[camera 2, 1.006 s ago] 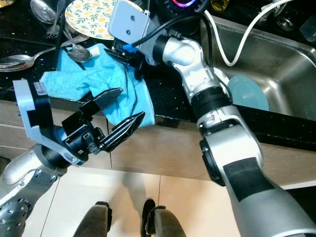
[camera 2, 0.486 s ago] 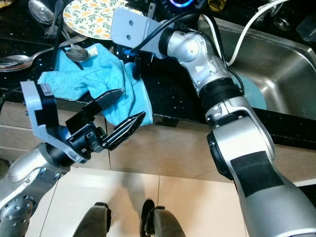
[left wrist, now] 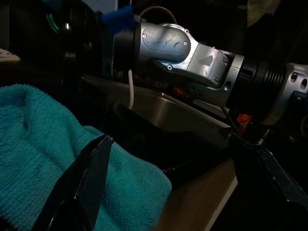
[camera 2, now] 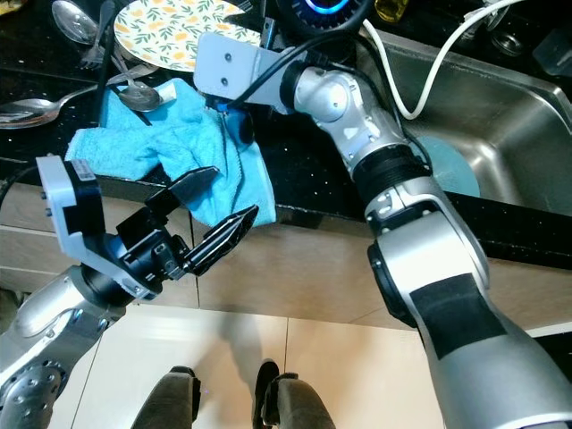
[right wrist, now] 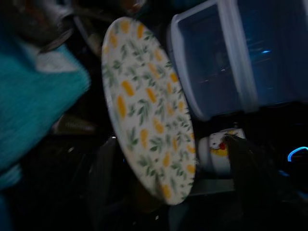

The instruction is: Kitchen organization

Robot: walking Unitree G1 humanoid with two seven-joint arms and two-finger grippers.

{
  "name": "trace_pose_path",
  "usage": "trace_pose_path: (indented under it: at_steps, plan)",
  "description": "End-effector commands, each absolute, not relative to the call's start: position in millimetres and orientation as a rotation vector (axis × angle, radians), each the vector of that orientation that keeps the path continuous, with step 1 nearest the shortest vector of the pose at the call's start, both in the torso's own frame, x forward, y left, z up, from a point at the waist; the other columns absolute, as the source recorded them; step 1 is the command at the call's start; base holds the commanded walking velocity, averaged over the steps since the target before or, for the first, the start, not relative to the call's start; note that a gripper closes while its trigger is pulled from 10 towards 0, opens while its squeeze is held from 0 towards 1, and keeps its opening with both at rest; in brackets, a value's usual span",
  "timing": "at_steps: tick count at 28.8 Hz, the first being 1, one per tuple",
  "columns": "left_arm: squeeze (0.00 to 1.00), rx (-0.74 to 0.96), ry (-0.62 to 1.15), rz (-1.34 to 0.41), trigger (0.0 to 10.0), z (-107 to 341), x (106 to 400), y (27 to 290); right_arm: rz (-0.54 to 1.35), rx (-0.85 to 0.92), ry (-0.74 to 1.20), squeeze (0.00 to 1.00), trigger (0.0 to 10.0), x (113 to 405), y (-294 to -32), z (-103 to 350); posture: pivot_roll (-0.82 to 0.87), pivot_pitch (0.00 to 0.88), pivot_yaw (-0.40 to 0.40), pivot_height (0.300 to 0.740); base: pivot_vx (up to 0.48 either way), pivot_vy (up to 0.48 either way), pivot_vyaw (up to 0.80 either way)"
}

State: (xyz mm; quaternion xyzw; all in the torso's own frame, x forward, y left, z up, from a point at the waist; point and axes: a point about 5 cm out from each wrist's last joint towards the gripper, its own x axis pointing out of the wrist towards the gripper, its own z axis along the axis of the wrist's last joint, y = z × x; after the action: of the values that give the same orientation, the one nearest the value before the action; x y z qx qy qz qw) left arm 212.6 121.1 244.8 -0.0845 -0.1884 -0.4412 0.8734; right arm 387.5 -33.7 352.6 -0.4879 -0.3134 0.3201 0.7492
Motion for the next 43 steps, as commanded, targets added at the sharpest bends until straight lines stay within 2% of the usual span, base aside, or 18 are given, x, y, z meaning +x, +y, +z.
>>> trace_pose_path:
  at_steps: [1, 2, 4, 11, 16, 17, 18, 19, 20, 21, 22, 33, 34, 35, 36, 37, 38, 43]
  plan:
    - [0.00, -0.179, -0.390, -0.908, 10.0, 241.1, 211.8, 119.7, 0.683, -1.045, -0.688, 0.00, 3.2, 388.4, -34.3, 353.4, 0.32, 0.172, -0.204, 0.740, 0.000, 0.000, 0.00]
    - [0.00, -0.173, -0.397, -0.878, 10.0, 242.5, 212.8, 123.3, 0.686, -1.038, -0.691, 0.00, 1.3, 387.9, -31.6, 352.0, 0.32, 0.173, -0.203, 0.740, 0.000, 0.000, 0.00]
    - [0.00, -0.159, -0.401, -0.823, 10.0, 243.7, 214.4, 130.3, 0.697, -1.032, -0.695, 0.00, 0.7, 387.0, -27.4, 349.3, 0.32, 0.176, -0.206, 0.740, 0.000, 0.000, 0.00]
    - [0.00, -0.151, -0.375, -0.637, 10.0, 239.5, 211.3, 151.3, 0.732, -1.042, -0.706, 0.00, 0.7, 384.6, -19.3, 343.3, 0.34, 0.184, -0.211, 0.740, 0.000, 0.000, 0.00]
    - [0.00, -0.171, -0.373, -0.564, 10.0, 237.4, 207.9, 157.5, 0.734, -1.053, -0.709, 0.00, 3.2, 384.4, -18.8, 343.1, 0.34, 0.188, -0.216, 0.740, 0.000, 0.000, 0.00]
    - [0.00, -0.175, -0.371, -0.551, 10.0, 236.9, 206.8, 158.5, 0.731, -1.054, -0.710, 0.00, 5.1, 384.6, -19.2, 343.8, 0.35, 0.188, -0.218, 0.740, 0.000, 0.000, 0.00]
    - [0.00, -0.172, -0.370, -0.538, 10.0, 236.8, 206.3, 159.4, 0.730, -1.048, -0.707, 0.00, 10.0, 384.9, -19.9, 344.8, 0.35, 0.188, -0.218, 0.740, 0.000, 0.000, 0.00]
    - [0.00, -0.171, -0.373, -0.523, 10.0, 237.2, 206.2, 160.3, 0.726, -1.026, -0.709, 0.00, 10.0, 385.1, -21.5, 347.7, 0.35, 0.189, -0.220, 0.740, 0.000, 0.000, 0.00]
    - [0.00, -0.170, -0.377, -0.507, 10.0, 238.4, 206.4, 161.2, 0.720, -1.009, -0.713, 0.56, 10.0, 385.3, -23.2, 351.0, 0.35, 0.189, -0.220, 0.740, 0.000, 0.000, 0.00]
    - [0.00, -0.170, -0.377, -0.507, 10.0, 238.4, 206.4, 161.2, 0.720, -1.009, -0.713, 0.56, 10.0, 385.3, -23.2, 351.0, 0.35, 0.189, -0.220, 0.740, 0.000, 0.000, 0.00]
    - [0.00, -0.170, -0.381, -0.494, 10.0, 239.6, 206.5, 162.0, 0.718, -0.999, -0.714, 1.00, 10.0, 385.4, -24.4, 353.0, 0.35, 0.189, -0.220, 0.740, 0.000, 0.000, 0.00]
    - [0.00, -0.160, -0.440, -0.401, 10.0, 257.2, 207.8, 165.7, 0.674, -1.129, -0.696, 1.00, 10.0, 389.7, -34.6, 357.2, 0.36, 0.185, -0.219, 0.740, 0.000, 0.000, 0.00]
    - [0.00, -0.165, -0.434, -0.386, 10.0, 257.3, 207.6, 166.1, 0.693, -1.162, -0.676, 0.76, 10.0, 390.3, -36.0, 354.6, 0.36, 0.185, -0.219, 0.740, 0.000, 0.000, 0.00]
    - [0.00, -0.165, -0.434, -0.386, 10.0, 257.3, 207.6, 166.1, 0.693, -1.162, -0.676, 0.76, 10.0, 390.3, -36.0, 354.6, 0.36, 0.185, -0.219, 0.740, 0.000, 0.000, 0.00]
    - [0.00, -0.170, -0.427, -0.378, 10.0, 256.7, 207.4, 166.3, 0.703, -1.174, -0.665, 0.62, 10.0, 390.7, -37.2, 353.5, 0.36, 0.185, -0.219, 0.740, 0.000, 0.000, 0.00]
    - [0.00, -0.184, -0.419, -0.376, 10.0, 255.7, 206.8, 165.7, 0.731, -1.199, -0.646, 0.15, 10.0, 390.7, -39.2, 351.3, 0.36, 0.193, -0.218, 0.740, 0.000, 0.000, 0.00]
    - [0.00, -0.193, -0.411, -0.377, 10.0, 254.2, 205.6, 164.4, 0.748, -1.204, -0.635, 0.00, 10.0, 390.8, -42.4, 351.4, 0.36, 0.195, -0.218, 0.740, 0.000, 0.000, 0.00]
    - [0.00, -0.206, -0.396, -0.372, 10.0, 251.3, 203.3, 161.7, 0.760, -1.217, -0.630, 0.00, 10.0, 390.7, -51.8, 356.7, 0.36, 0.198, -0.221, 0.740, 0.000, 0.000, 0.00]
